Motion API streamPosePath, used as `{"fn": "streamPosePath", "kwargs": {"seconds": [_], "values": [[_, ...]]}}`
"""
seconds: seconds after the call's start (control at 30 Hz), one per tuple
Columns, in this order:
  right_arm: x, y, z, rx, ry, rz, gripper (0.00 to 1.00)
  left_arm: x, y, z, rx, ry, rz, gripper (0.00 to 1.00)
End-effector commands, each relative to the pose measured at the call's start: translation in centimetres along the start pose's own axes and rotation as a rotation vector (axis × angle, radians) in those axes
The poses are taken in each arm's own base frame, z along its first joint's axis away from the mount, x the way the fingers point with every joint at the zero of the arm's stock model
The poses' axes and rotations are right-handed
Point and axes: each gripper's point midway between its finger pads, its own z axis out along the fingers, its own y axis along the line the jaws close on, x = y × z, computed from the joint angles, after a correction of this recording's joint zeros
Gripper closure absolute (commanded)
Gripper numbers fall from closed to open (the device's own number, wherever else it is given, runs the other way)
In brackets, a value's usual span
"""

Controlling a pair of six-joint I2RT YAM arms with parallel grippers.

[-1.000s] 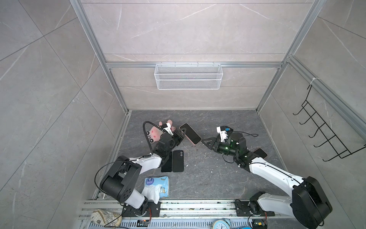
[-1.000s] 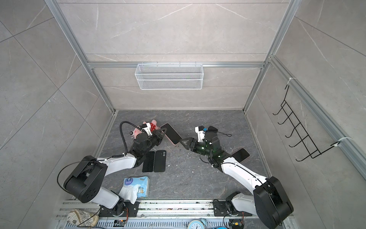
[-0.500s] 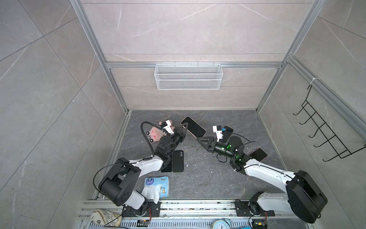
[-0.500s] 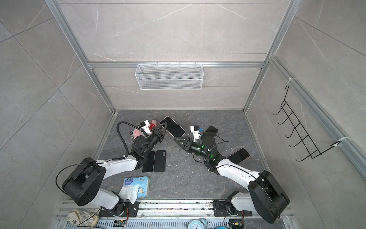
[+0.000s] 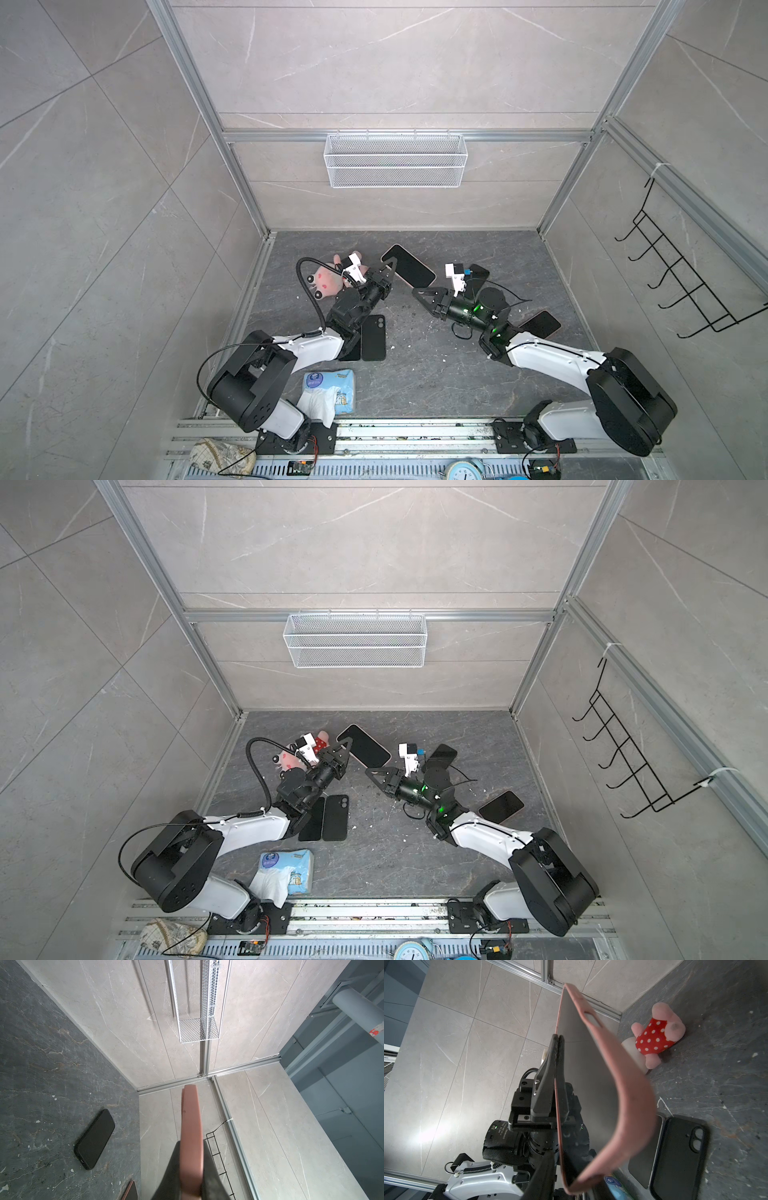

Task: Take the phone out of the phone case
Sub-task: Remove the phone case from the phone.

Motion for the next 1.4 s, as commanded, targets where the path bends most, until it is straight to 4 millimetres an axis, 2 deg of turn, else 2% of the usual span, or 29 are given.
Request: {"fn": "streamPosePath", "kwargs": {"seconds": [0.0,0.37,0.5,0.63,0.73,0.93,1.03,1.2,1.3,1.33,1.37], "values": [[0.0,0.6,0.1,-0.037,-0.008,-0.013,0.79,-0.9,-3.9,-0.3,0.152,-0.046,-0.019,1.00],[0.3,0.0,0.3,-0.033,0.004,-0.024,0.99,-0.7,-4.4,-0.4,0.176,-0.042,-0.042,1.00],[1.3,-1.8,0.4,0.042,0.056,-0.087,1.00,-0.8,-5.0,-0.2,0.163,-0.032,-0.090,1.00],[2.3,-3.9,-0.1,0.190,0.115,-0.260,1.00,-0.6,-5.0,-0.1,0.076,-0.006,-0.117,1.00],[2.0,-5.1,-1.1,0.341,0.125,-0.448,1.00,-0.1,-5.2,0.0,0.026,0.029,-0.146,1.00],[-0.9,-4.2,-1.9,0.459,0.063,-0.668,1.00,1.0,-5.0,0.7,-0.027,0.091,-0.206,1.00],[-1.7,-3.9,-2.0,0.484,0.050,-0.758,1.00,1.3,-5.2,0.9,-0.029,0.110,-0.222,1.00],[-2.5,-4.1,-2.4,0.537,0.039,-0.829,1.00,1.2,-6.1,1.1,-0.016,0.117,-0.220,1.00],[-2.3,-3.6,-2.8,0.514,0.032,-0.836,1.00,1.0,-6.3,0.9,-0.007,0.115,-0.200,1.00],[-2.0,-3.4,-3.0,0.501,0.036,-0.831,0.98,0.6,-6.4,0.7,-0.003,0.111,-0.186,1.00],[-1.5,-3.3,-3.3,0.487,0.046,-0.824,0.90,0.3,-6.3,0.4,-0.008,0.115,-0.173,1.00]]}}
